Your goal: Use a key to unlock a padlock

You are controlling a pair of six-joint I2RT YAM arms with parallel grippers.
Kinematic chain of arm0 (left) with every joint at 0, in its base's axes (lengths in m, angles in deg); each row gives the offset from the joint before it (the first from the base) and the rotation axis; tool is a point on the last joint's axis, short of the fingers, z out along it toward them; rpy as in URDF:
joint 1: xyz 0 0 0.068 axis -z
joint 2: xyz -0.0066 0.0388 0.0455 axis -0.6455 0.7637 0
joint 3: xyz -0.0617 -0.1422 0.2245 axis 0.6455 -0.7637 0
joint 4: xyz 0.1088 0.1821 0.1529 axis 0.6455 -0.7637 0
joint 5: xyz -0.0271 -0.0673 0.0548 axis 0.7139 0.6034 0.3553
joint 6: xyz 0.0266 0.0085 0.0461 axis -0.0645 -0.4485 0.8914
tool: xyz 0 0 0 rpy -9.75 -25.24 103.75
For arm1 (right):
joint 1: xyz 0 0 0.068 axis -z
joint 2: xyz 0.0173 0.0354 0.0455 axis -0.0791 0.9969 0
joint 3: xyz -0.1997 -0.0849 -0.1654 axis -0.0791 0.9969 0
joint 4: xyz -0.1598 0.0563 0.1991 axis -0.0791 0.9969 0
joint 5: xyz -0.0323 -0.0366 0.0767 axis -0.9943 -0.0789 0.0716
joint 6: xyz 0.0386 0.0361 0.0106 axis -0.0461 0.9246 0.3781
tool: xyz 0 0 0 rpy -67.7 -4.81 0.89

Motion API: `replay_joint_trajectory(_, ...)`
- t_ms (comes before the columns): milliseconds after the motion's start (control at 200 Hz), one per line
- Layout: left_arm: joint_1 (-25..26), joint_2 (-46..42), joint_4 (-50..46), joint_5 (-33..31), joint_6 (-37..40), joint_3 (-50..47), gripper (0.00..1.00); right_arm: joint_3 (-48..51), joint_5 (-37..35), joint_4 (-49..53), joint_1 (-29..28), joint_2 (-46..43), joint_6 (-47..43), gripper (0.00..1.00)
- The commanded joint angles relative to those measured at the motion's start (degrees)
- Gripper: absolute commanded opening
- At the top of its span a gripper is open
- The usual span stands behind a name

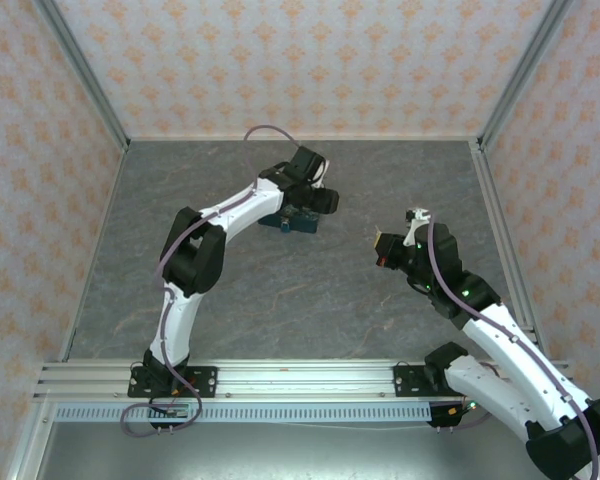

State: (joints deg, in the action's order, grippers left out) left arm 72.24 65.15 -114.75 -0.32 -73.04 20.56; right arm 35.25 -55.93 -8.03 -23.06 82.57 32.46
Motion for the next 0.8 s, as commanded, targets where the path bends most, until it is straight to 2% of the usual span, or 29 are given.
replay_joint_trajectory(0, 2.15, -3.44, -0.2, 1.19, -0.09, -5.21, 0.63, 1.25, -0.28, 0.4, 0.35, 0.01, -0.34, 0.0)
replay_joint_trajectory(245, 4.36, -7.38, 2.24, 1.39, -0.99, -10.51, 0.63, 2.08, 0.25, -0.4, 0.43, 0.7, 0.2, 0.0)
replay_joint_trajectory(791, 5.59, -0.22, 1.61, 3.73, -1.86, -1.27, 0.63, 1.73, 0.36, 0.91, 0.51, 0.18, 0.3, 0.0)
